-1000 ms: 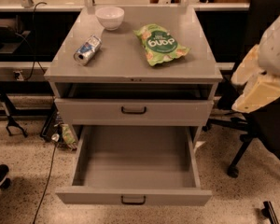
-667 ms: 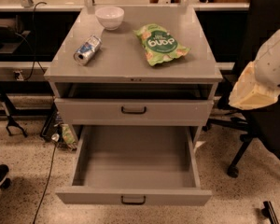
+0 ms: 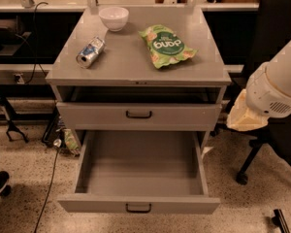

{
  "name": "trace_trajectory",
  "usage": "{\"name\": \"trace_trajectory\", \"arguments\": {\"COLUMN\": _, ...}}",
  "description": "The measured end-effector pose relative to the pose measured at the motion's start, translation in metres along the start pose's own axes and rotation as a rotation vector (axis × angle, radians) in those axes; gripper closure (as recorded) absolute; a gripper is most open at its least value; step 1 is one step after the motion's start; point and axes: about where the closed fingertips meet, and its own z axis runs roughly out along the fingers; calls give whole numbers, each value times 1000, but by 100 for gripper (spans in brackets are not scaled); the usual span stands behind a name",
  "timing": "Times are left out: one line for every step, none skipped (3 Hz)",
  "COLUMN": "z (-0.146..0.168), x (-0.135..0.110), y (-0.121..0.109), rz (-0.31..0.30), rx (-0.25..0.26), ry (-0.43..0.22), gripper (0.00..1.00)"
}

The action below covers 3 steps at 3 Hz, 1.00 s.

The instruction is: Close middle drawer

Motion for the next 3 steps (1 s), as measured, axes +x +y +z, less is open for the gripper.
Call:
{"name": "trace_trajectory", "arguments": {"z": 13, "x": 10, "y": 2, "rz": 34, "rx": -38, "ry": 7, "gripper": 100}}
{"name": "trace_trajectory", "arguments": {"z": 71, "x": 25, "y": 8, "rz": 49, "rx": -91, "ry": -45, "gripper": 100}}
{"name": "trace_trajectory", "arguments": {"z": 115, "x": 32, "y": 5, "rz": 48, "rx": -82, "ry": -85, "gripper": 100}}
